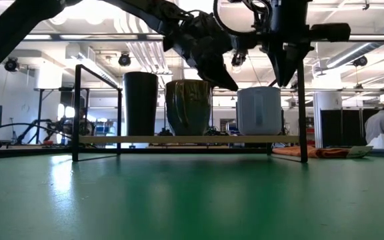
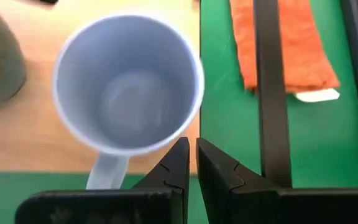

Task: Stack small to large cups/mugs on shelf
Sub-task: Adjust the mugs including the cup

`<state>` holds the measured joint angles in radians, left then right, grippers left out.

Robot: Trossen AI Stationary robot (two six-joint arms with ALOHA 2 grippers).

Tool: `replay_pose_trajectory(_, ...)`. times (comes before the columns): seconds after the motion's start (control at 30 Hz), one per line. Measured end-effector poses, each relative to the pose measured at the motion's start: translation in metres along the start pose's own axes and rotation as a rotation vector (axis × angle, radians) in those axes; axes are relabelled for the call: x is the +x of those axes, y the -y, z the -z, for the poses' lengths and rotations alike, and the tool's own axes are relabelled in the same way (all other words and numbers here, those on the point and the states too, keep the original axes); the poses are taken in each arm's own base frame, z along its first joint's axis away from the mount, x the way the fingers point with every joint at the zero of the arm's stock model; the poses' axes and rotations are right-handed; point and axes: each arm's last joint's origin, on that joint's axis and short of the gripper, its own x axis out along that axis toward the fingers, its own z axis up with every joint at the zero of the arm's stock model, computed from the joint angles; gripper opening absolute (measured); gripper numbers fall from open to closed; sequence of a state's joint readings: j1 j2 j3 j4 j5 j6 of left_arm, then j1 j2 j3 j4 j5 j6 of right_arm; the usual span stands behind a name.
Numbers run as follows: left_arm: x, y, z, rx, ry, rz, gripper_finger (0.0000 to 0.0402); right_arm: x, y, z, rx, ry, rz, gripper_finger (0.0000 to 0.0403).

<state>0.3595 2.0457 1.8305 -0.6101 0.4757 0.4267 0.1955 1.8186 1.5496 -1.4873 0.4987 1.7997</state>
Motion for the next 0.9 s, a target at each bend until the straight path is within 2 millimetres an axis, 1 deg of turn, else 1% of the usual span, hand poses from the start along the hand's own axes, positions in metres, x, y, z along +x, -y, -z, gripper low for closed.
replay_pose_trajectory(0.23, 0.0, -0.001, 0.0, 0.005, -0.006, -0.02, 0.0027, -0.016, -0.003, 0.003, 0.003, -0.046, -0.064, 0.0022)
replay_pose_trajectory(0.4, 0.0, -0.001, -0.001, 0.012, 0.005, -0.025, 0.0027, -0.013, -0.005, 0.004, -0.018, -0.035, -0.054, 0.0022)
replay_pose_trajectory(0.53, 0.0, -0.001, -0.001, 0.01, 0.005, -0.025, 0.0027, -0.005, -0.013, 0.006, -0.034, -0.045, -0.061, 0.0022)
replay_pose_trajectory(0.63, -0.007, 0.001, -0.005, 0.017, 0.018, -0.031, 0.0027, -0.002, -0.018, 0.008, -0.038, -0.067, -0.074, 0.0022)
replay_pose_trajectory(0.73, -0.018, 0.005, -0.009, 0.021, 0.023, -0.033, 0.0027, -0.002, -0.018, 0.008, -0.038, -0.068, -0.074, 0.0022)
replay_pose_trajectory(0.9, -0.044, 0.019, -0.013, -0.001, -0.024, -0.007, 0.0027, -0.002, -0.017, 0.008, -0.046, -0.066, -0.061, 0.0022)
